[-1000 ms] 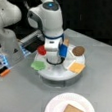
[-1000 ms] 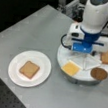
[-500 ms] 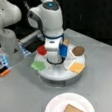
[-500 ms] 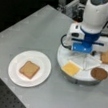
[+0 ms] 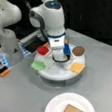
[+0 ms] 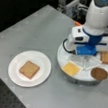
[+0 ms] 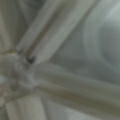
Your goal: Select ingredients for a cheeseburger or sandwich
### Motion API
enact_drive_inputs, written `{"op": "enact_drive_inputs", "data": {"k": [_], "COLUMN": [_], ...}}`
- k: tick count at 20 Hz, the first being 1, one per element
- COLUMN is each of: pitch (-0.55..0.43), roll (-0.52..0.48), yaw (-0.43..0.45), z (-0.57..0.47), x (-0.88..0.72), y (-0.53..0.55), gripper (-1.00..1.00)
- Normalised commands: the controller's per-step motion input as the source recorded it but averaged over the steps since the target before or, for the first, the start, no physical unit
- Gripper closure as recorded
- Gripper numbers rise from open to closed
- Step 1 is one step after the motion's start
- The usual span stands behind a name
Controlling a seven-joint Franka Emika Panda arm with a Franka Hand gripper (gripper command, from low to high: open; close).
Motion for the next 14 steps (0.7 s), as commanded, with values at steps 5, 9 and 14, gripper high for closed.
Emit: {"op": "enact_drive_inputs", "data": {"k": [5, 9, 14], "pitch": [-0.137, -0.125, -0.122], "roll": [-0.012, 0.0, 0.03], "yaw": [0.282, 0.271, 0.317], "z": [-0.07, -0.03, -0.02], "x": [-0.08, -0.08, -0.07], "y": [0.05, 0.07, 0.08], "gripper": [-1.0, -1.0, -1.0]}}
